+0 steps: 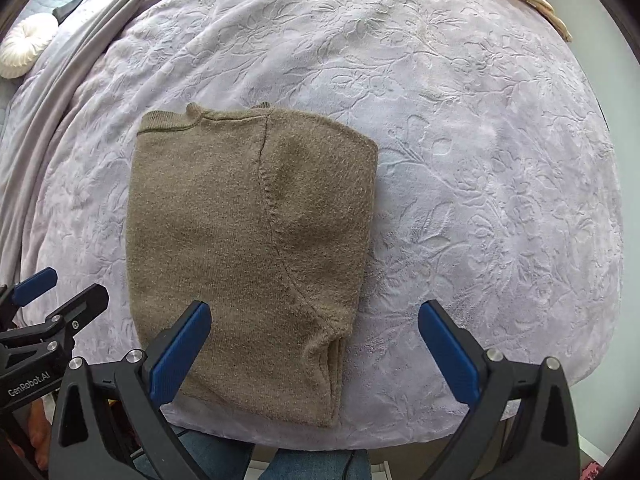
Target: Fold small clothes
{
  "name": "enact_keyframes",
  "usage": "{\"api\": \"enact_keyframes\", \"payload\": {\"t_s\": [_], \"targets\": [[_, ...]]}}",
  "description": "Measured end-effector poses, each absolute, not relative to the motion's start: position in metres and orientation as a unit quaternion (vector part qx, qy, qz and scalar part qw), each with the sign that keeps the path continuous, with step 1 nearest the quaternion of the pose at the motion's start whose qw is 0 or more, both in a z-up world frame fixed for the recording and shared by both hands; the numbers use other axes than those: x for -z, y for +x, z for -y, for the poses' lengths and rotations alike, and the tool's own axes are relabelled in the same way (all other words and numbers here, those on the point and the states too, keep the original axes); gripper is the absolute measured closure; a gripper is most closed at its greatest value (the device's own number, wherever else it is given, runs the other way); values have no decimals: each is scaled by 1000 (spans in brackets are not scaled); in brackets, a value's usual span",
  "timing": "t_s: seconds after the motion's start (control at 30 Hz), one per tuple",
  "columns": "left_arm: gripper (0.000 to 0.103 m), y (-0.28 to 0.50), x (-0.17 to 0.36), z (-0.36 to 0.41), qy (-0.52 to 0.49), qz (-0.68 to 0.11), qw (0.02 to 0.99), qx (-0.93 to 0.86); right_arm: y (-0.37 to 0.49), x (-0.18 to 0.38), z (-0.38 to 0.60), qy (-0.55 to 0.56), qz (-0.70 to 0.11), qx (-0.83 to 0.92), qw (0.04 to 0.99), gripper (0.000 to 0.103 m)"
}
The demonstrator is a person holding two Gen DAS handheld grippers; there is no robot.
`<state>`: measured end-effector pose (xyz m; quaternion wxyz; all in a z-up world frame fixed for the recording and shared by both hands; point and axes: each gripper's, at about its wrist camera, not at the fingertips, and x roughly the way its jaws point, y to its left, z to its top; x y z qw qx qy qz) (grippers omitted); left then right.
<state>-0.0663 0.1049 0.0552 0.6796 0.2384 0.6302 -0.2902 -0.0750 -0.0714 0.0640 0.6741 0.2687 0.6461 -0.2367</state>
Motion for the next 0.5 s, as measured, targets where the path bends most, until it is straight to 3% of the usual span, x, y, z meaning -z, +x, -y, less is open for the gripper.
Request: {"api": "enact_keyframes", "payload": {"t_s": [0.5], "targets": [[7, -65, -56, -106, 247, -623, 689, 277, -73, -64, 70, 260, -652, 240, 671, 0]]}}
